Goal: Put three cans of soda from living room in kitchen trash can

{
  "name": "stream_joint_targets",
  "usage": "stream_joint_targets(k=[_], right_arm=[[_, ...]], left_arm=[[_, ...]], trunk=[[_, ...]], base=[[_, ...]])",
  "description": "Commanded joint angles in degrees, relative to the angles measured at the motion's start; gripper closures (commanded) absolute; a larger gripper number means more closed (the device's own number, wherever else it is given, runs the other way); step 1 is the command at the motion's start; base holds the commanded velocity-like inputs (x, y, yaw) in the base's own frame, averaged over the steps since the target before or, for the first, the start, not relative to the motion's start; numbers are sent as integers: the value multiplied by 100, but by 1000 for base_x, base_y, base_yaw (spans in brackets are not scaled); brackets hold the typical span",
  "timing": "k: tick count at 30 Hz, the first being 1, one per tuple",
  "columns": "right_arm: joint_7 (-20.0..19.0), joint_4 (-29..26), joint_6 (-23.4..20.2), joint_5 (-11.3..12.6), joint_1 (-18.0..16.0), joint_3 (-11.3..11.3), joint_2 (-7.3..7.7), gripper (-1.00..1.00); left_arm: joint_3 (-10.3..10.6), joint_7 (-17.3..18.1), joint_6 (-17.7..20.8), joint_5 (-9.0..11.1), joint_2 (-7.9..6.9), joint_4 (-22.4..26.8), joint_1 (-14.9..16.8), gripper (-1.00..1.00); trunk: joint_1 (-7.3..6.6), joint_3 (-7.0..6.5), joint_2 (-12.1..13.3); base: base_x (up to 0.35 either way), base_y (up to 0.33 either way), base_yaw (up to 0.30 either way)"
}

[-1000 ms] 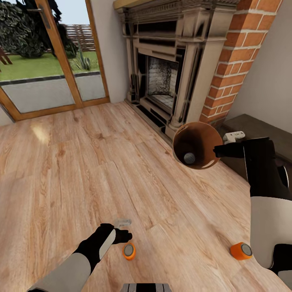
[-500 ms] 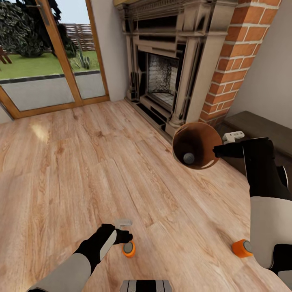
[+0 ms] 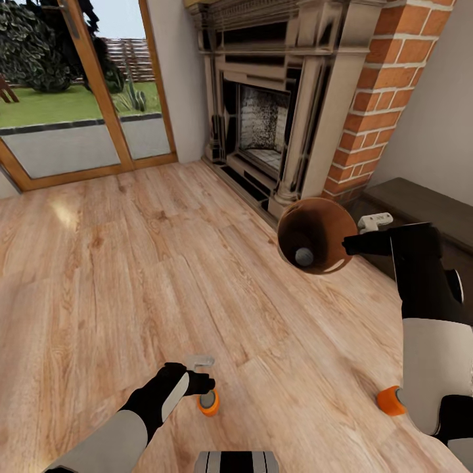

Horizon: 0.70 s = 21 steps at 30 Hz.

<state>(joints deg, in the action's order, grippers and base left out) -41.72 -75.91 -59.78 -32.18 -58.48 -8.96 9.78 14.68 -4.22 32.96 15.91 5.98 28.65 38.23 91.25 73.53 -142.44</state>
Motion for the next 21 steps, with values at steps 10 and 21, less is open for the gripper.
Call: stream_joint_targets(k=[10,21], right_arm=[[-21,-2,-22,108,-3,2,-103,100],[-21,-2,-22,107,3,6,-111,100]], left_arm=[[0,0,15,0,0,0,0,-100],[0,-5,-1,7,2,7,0,-100]], trunk=[[-1,-1,-1],[43,35,-80]], base=[[186,-22,0],[57,-13,0]])
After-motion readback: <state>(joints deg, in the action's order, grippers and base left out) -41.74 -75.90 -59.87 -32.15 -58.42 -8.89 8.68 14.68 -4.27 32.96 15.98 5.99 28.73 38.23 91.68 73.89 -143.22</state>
